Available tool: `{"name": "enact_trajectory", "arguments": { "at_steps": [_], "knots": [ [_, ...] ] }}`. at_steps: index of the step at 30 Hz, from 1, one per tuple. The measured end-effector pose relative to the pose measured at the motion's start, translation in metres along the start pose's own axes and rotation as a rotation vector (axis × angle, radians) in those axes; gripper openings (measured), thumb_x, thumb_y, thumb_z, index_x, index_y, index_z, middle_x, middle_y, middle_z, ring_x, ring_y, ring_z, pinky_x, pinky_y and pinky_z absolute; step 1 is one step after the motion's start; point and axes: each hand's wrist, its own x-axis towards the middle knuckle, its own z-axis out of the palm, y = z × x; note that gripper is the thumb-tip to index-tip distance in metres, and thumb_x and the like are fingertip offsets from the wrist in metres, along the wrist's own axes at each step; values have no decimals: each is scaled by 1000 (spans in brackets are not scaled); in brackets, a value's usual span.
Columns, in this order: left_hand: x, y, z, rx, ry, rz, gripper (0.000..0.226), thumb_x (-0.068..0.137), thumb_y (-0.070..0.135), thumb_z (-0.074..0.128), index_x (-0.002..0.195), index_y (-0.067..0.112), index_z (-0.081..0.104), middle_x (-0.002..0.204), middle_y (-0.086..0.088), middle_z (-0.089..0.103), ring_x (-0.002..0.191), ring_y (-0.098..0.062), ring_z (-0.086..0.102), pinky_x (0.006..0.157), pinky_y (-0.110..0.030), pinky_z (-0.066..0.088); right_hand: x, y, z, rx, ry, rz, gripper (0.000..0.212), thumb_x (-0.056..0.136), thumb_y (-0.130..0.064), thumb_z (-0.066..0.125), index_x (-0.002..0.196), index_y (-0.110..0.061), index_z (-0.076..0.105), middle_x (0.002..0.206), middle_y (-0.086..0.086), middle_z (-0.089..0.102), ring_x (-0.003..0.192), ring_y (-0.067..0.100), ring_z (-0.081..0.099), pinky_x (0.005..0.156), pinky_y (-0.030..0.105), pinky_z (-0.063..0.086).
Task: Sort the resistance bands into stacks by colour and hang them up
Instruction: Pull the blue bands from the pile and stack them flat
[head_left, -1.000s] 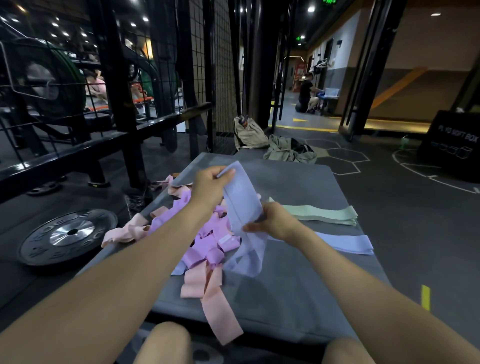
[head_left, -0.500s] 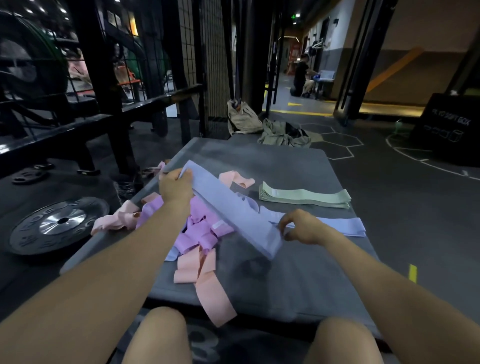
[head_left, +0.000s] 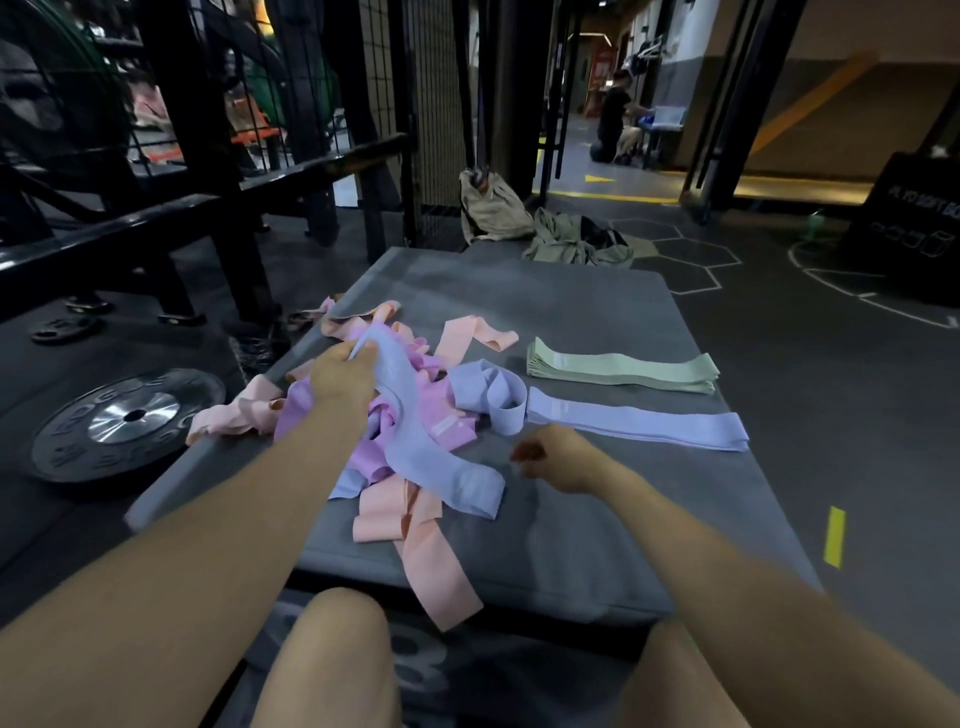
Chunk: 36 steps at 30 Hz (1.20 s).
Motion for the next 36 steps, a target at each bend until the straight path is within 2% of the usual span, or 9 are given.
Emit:
{"name": "enact_trajectory", "arguments": {
  "at_steps": [5, 8, 12, 16, 20, 24, 26, 30, 36],
  "knots": [
    [0, -12, -17, 52, -26, -35, 19, 94, 21, 53, 75, 17, 54, 78, -14, 50, 70, -24, 44, 60, -31, 40, 17, -21, 32, -45, -40, 85, 17, 89, -22, 58, 81, -7, 57, 98, 17, 60, 86, 26, 53, 70, 28, 36],
    [-1, -15, -21, 85, -51, -35, 22, 95, 24, 51, 73, 21, 52, 67, -5, 46, 57, -20, 39, 54, -25, 33, 19, -28, 39, -55, -64, 124, 20, 83, -19, 61, 98, -5, 60, 104, 17, 61, 93, 28, 56, 72, 29, 40],
    [-1, -12, -25, 123, -165, 81, 20, 96, 24, 50, 83, 15, 62, 69, -1, 51, 64, -17, 44, 63, -26, 40, 16, -31, 33, -29, -115, 133, 13, 79, -16, 65, 78, -8, 55, 82, 10, 55, 74, 20, 49, 58, 27, 37],
    [-11, 12, -14, 330, -409, 305, 28, 98, 20, 47, 70, 16, 52, 62, 3, 46, 59, -11, 40, 55, -12, 36, 18, -41, -2, 175, 221, 36, 13, 86, -20, 64, 86, -8, 61, 80, 4, 59, 80, 22, 52, 59, 19, 38],
    [-28, 39, 15, 454, -635, 440, 38, 98, 21, 46, 60, 19, 40, 61, 1, 32, 68, -9, 34, 64, -23, 30, 12, -64, -48, 482, 444, -163, 37, 84, -12, 68, 118, -5, 55, 100, 6, 59, 86, 17, 54, 78, 23, 47],
    [-46, 60, 40, 402, -747, 463, 28, 97, 26, 47, 78, 8, 59, 61, 2, 40, 47, -1, 34, 49, -14, 29, 1, -69, -79, 404, 469, -219, 13, 83, -19, 69, 85, -18, 56, 77, -2, 58, 68, 13, 52, 60, 21, 39],
    [-50, 62, 51, 384, -757, 461, 26, 96, 28, 49, 88, 7, 62, 62, 2, 43, 52, -6, 34, 53, -22, 31, -2, -61, -89, 424, 502, -218, 26, 82, -19, 71, 70, -21, 48, 63, -5, 48, 57, 9, 41, 53, 21, 33],
    [-58, 57, 74, 172, -837, 313, 9, 86, 25, 66, 93, 20, 65, 88, -2, 65, 80, -15, 57, 74, -33, 49, -10, -42, -109, 553, 577, -174, 19, 84, -11, 67, 75, -13, 51, 63, -1, 48, 60, 13, 43, 58, 24, 40],
    [-71, 0, 122, 583, -807, 339, 35, 71, 26, 79, 94, 11, 58, 89, -2, 62, 81, -19, 58, 70, -31, 48, -12, 11, -137, 687, 806, 26, 5, 87, -8, 62, 87, -9, 57, 75, 5, 54, 74, 21, 49, 71, 37, 46]
  ]
}}
